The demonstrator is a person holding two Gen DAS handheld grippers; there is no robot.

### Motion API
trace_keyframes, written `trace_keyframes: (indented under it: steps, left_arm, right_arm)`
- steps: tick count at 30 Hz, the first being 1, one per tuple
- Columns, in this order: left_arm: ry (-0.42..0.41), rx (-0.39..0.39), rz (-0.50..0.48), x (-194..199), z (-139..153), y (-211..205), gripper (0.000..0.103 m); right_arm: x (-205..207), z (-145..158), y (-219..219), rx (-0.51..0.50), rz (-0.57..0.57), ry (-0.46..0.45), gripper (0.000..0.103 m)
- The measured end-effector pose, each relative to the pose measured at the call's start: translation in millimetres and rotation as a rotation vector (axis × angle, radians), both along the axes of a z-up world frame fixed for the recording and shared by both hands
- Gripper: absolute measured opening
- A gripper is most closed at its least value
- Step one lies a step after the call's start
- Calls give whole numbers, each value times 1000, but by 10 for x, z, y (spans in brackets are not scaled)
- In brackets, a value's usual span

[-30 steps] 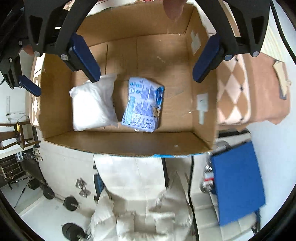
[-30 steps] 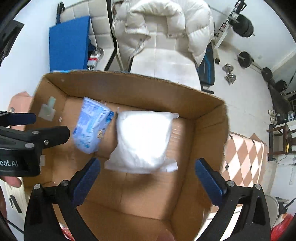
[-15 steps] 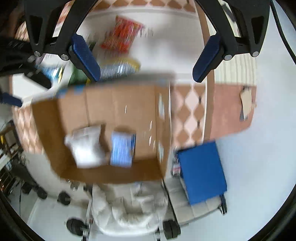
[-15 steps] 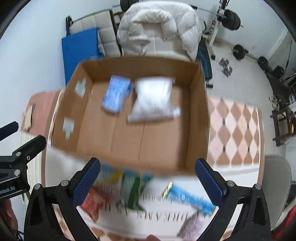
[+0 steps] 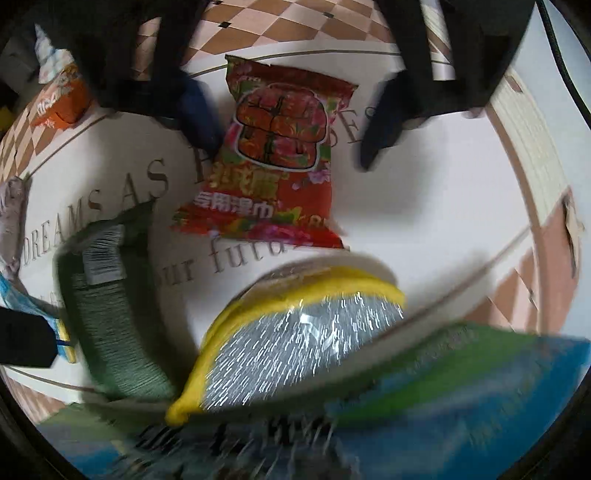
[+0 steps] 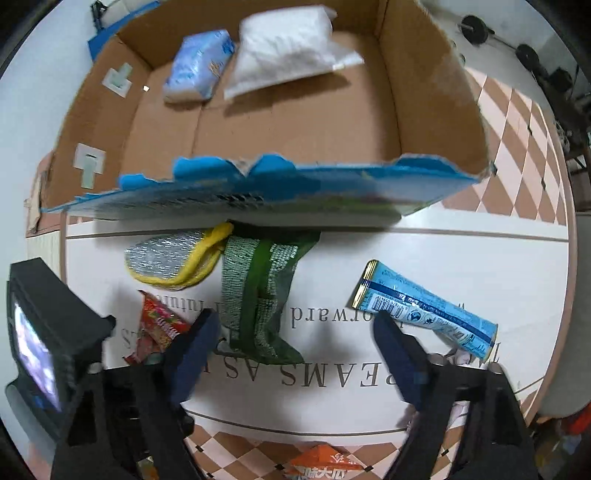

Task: Organize soft objects
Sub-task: 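Grasp red snack bag with left tool while right tool grasps green snack bag, then carry both snack bags into the box and open both tools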

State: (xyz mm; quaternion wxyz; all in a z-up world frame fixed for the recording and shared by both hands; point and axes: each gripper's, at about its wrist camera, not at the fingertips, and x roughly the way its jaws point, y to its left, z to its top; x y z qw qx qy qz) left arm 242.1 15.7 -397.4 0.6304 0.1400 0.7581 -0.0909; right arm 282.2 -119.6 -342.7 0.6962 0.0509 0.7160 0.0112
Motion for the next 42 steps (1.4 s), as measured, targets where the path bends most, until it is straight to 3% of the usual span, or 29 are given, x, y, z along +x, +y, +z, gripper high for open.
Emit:
trace_keyframes:
  steps: [1,7,12,15,21,25,29,30,32,35,42]
  left_arm:
    - [16,-19,37,11,-24,45,50]
    - [58,-72,318,-67,-40,494,47]
    - [67,-73,331,-166,-71,553,49]
    - [63,-60,312,-136,-133,510,51]
    - [46,-53,304,-145,-150,483,52]
    - [50,-51,320,-225,-80,422,50]
    - [46,-54,323,-289,-29,454,44]
    - [48,-66,327,-304,-5,466,44]
    - [46,-95,332,-346,92,467,43]
    - [1,-134,319,-382,388,449,43]
    - [-159,-244,260,-12,1501,369,43]
  right_arm:
    - [3,-46,2,9,-3,13,82]
    - [58,-375,96,60,-15,108,77]
    - [-11,-529,148,87,12,157,40]
    - [-186,-492,175,48,73,172,35]
    - [-668,-518,118,45,145,243,35]
    - [-761,-551,68,26,126,240,47]
    - [-838,-653,120,16,134,241,46]
    - [-866,-632,123,10,143,231,39]
    - [-933,-562,141,12,155,217,30]
    - [-1042,-348,137,45,178,195,29]
    - [-1013,598,-45,169,180,54,28]
